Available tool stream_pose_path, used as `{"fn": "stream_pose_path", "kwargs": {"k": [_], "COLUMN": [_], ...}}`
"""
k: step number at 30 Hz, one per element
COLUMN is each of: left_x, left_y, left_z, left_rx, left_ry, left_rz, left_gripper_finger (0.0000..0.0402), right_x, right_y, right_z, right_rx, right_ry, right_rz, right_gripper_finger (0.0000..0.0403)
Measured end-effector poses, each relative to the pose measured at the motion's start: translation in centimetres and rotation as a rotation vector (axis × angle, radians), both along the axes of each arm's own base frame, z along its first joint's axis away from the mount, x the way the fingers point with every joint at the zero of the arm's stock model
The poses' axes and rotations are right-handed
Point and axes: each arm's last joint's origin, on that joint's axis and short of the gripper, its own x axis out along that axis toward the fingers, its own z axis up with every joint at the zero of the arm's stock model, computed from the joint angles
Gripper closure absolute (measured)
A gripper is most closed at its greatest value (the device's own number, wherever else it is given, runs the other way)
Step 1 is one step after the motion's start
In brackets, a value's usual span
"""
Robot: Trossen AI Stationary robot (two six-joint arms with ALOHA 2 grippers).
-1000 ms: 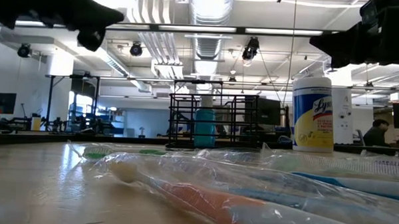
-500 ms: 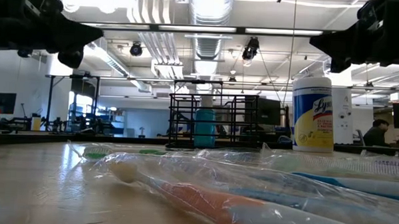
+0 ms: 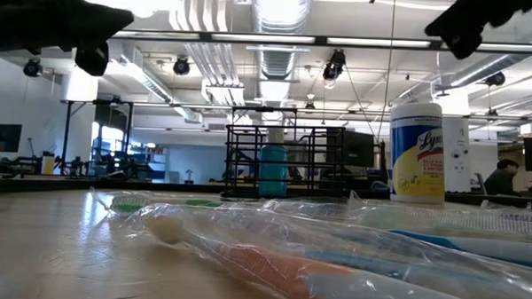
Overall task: Pick & Place toothbrushing station
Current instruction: Put the blue mouthwash bottle into the black organizer
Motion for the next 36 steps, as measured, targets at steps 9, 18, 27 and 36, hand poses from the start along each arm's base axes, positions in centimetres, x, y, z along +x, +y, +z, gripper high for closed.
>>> {"fn": "stream_pose_path", "kwargs": {"k": [9,18,27,36], "left_x": [0.1,0.1,0.1,0.1], "left_y": [0.0,0.0,0.0,0.0], "left_z": [-0.3,-1.1,-1.1,-1.1], "left_rx": [-0.029,-0.046,-0.089,-0.114], "left_ry": [0.033,0.103,0.099,0.097], "left_rz": [-0.004,-0.005,-0.012,-0.017], "left_gripper_finger": [0.0396,0.0383,0.0396,0.0391], "right_x": [1.4,5.8,8.7,11.0], "right_y": [3.5,11.9,20.0,24.5], "right_z": [4.8,5.7,4.8,0.6], "right_rx": [0.198,0.182,0.367,0.44], "right_ry": [0.484,0.621,0.769,0.985], "right_rz": [0.014,0.158,0.045,-0.197], "right_gripper_finger": [0.0394,0.0394,0.0394,0.0394]}}
